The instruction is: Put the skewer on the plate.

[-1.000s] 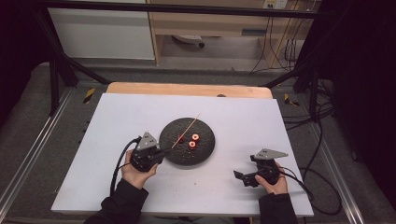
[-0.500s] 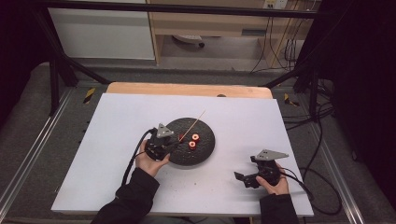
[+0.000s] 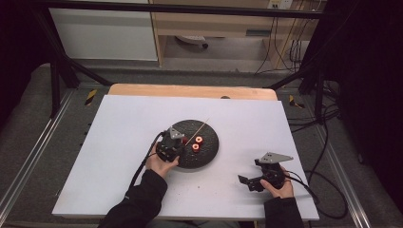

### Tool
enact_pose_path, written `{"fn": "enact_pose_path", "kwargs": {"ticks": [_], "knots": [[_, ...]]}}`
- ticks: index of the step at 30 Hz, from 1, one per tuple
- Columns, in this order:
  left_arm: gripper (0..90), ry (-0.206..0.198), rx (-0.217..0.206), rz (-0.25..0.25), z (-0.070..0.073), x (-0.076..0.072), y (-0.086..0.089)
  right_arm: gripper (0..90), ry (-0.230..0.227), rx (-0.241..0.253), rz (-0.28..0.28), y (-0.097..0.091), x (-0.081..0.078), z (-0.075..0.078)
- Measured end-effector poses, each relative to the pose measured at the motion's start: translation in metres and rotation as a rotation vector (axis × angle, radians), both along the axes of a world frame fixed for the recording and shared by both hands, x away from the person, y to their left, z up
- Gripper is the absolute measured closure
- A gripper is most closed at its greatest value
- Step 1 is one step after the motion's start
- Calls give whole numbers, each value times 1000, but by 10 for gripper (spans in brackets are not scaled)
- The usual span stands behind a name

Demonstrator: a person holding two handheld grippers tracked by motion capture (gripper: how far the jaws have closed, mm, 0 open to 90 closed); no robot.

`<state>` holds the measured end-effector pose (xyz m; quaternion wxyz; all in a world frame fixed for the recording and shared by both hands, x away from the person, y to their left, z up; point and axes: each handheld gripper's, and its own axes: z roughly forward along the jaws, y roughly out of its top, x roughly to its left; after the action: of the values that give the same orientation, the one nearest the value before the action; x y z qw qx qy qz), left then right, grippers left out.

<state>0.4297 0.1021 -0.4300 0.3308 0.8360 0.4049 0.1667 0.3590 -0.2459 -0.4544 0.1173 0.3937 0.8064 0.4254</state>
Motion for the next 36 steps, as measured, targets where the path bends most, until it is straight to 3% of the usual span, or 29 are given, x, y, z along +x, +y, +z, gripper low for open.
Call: {"fn": "enact_pose_path", "kwargs": {"ticks": [11,21,29,33,36], "knots": [[874,0,5,-3,0,-2,-1,14,-3,-1,-1,0,0,0],[555,-35,-47,-82,18,-18,19,12,-5,0,-5,-1,0,1],[309,-38,-75,-142,22,-34,56,12,-6,-2,-4,0,0,0],[197,-48,-104,-127,17,-44,81,12,-6,-4,-4,-1,0,0],[120,-52,-101,-109,12,-52,98,12,-4,-1,-5,-1,0,1]]}}
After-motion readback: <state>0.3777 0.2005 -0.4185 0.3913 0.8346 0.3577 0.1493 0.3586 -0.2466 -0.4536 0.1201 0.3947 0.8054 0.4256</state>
